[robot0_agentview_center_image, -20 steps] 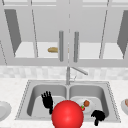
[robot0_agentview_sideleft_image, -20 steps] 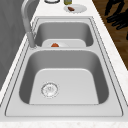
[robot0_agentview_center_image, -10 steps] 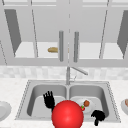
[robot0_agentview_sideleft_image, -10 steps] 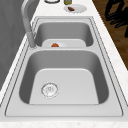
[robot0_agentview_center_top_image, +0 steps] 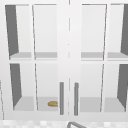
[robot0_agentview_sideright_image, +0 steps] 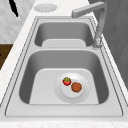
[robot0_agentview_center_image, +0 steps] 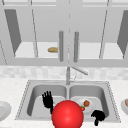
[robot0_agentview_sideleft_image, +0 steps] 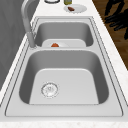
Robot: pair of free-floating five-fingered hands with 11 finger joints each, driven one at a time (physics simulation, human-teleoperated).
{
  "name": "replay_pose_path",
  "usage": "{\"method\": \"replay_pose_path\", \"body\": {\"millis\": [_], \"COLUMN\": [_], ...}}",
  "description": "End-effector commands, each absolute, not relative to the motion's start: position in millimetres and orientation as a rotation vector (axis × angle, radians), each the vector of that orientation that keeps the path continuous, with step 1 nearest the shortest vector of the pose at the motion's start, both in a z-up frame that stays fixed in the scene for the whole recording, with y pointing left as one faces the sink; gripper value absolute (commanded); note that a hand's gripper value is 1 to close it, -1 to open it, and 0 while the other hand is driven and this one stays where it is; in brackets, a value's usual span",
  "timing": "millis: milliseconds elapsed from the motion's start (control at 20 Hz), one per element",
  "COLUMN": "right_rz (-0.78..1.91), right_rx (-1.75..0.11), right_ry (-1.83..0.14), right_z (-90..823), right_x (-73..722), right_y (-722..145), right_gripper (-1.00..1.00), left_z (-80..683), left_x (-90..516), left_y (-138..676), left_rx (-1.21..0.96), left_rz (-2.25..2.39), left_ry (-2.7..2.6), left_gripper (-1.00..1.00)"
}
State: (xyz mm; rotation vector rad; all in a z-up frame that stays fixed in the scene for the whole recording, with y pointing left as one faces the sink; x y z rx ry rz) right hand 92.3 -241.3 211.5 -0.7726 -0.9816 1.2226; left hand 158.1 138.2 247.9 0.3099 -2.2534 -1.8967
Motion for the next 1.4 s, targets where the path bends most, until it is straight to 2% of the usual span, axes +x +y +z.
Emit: {"method": "replay_pose_path", "body": {"millis": [0,600,1000,1350], "right_rz": [1.223,1.223,1.223,1.223], "right_rx": [-0.773,-0.773,-0.773,-0.773], "right_ry": [-0.982,-0.982,-0.982,-0.982], "right_z": [212,212,212,212], "right_x": [92,92,92,92], "right_y": [-241,-241,-241,-241], "right_gripper": [0.0,0.0,0.0,0.0], "left_z": [246,272,282,277], "left_x": [158,146,135,136], "left_y": [150,135,125,122], "left_rx": [0.32,0.452,0.482,0.595], "left_rz": [-1.872,-1.733,-1.722,-1.784], "left_ry": [-2.287,-2.388,-2.396,-2.395], "left_gripper": [-1.0,-1.0,-1.0,-1.0]}}
